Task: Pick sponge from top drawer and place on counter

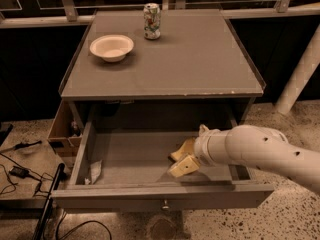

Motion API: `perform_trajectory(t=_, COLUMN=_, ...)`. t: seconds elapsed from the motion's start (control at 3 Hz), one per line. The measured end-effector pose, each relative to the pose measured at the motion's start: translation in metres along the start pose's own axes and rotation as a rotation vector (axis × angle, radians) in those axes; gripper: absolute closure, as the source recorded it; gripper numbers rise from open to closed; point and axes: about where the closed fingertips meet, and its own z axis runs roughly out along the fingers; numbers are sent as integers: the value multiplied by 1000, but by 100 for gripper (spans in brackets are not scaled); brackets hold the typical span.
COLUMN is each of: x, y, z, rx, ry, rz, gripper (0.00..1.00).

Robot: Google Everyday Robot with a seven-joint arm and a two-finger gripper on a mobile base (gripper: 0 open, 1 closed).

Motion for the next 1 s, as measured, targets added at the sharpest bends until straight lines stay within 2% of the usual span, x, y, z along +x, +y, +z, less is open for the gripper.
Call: perform_trajectory(t=1.0, x=29, y=-15, z=43, rx=35, ry=-20, rz=60, gripper=0)
